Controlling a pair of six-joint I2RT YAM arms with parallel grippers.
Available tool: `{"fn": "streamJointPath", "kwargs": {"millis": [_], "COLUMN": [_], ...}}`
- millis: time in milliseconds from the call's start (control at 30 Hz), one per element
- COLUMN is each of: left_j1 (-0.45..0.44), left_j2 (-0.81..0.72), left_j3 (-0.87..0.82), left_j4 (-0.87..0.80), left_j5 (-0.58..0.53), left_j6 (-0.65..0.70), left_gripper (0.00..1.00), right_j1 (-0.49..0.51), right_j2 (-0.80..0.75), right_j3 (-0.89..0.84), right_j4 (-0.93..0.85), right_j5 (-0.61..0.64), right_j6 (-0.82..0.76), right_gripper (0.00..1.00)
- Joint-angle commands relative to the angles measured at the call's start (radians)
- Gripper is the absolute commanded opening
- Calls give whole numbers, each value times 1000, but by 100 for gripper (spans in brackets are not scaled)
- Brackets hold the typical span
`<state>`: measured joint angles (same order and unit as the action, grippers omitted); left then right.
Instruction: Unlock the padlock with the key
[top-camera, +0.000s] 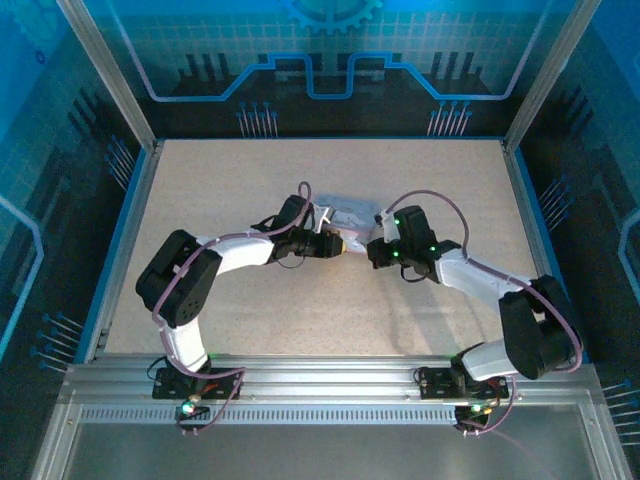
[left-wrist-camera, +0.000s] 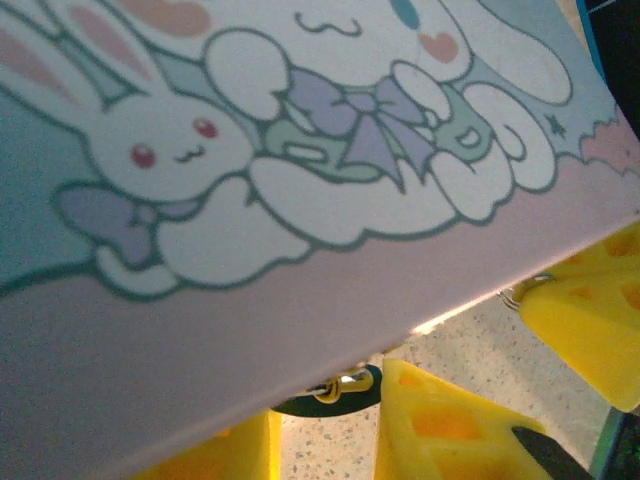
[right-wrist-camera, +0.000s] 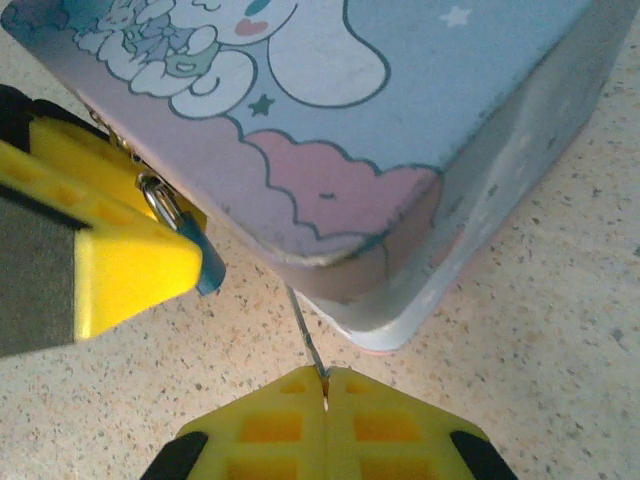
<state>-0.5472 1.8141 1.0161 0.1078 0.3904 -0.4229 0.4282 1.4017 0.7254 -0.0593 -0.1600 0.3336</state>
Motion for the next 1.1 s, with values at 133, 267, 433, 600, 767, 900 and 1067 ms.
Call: {"fn": "streamJointPath", "kwargs": {"millis": [133,267,433,600,767,900,1067], "left_j1": [-12,-11,-10,-11,-11,-11,-11], "left_j2": [-47,-47,-47,-43,-41,-41,-45], "left_j3": [16,16,21,24,22,25,15], "left_j4": [4,4,-2,7,9,7,24], "left_j5": [19,16,13,21,12,19,22], "left_j6": [-93,-106,-128,-159,-171,-197,-236], "left_gripper": [25,25,24,24,23,23,23], "right_j1": [45,93,110,119,121,132,142], "right_j2": [-115,-136,-169,-206,-212,-199,-152], "right_j3": [-131,-160,-212,-248,-275,-297,-291], "right_j4": [62,60,100,125,159,216,257], "right_j5": [25,65,86,99,74,60,40], "right_j6": [-4,9,37,33,34,38,26], "right_gripper": [0,0,0,0,0,0,0]}}
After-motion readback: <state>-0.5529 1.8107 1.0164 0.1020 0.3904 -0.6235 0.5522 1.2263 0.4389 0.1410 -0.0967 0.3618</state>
